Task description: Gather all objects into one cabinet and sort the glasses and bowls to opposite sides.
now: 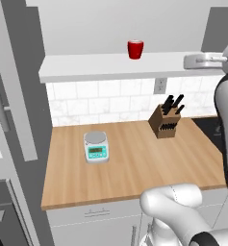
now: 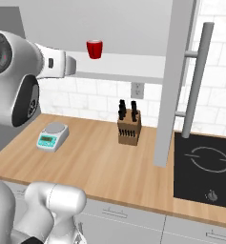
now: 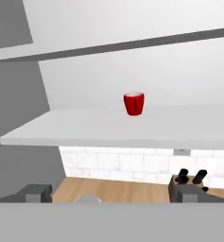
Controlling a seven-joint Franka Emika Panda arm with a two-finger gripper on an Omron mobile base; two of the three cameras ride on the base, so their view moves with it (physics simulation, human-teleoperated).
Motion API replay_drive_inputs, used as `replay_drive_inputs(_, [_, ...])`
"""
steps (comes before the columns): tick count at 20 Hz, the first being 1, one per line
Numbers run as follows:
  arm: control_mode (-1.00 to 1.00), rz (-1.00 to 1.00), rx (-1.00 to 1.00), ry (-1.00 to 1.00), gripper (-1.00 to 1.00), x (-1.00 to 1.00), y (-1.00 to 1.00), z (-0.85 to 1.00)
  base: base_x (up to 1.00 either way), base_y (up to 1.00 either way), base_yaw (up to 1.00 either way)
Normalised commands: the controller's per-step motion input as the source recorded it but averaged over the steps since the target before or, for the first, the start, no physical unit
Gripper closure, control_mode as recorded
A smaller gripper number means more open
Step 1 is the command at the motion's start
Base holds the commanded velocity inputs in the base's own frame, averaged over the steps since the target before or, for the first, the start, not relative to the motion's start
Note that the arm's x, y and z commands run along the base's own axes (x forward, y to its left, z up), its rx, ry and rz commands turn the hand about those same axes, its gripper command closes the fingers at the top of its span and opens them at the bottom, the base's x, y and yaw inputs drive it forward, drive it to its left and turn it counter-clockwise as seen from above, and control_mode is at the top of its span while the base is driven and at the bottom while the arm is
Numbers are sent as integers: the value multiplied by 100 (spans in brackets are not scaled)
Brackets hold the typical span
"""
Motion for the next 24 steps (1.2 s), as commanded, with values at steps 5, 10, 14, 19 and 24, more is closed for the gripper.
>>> replay_drive_inputs(5, [-100, -4, 6, 1, -100, 65, -3, 2, 0, 0, 0])
replay_drive_inputs(10, [-100, 0, 2, 0, -100, 7, -6, 0, 0, 0, 0])
replay_drive_inputs(14, [-100, 0, 9, 4, -100, 54, -26, 4, 0, 0, 0])
replay_drive_inputs(19, [-100, 0, 7, 9, -100, 89, -20, 5, 0, 0, 0])
replay_drive_inputs(24, [-100, 0, 1, 3, -100, 15, 0, -1, 0, 0, 0])
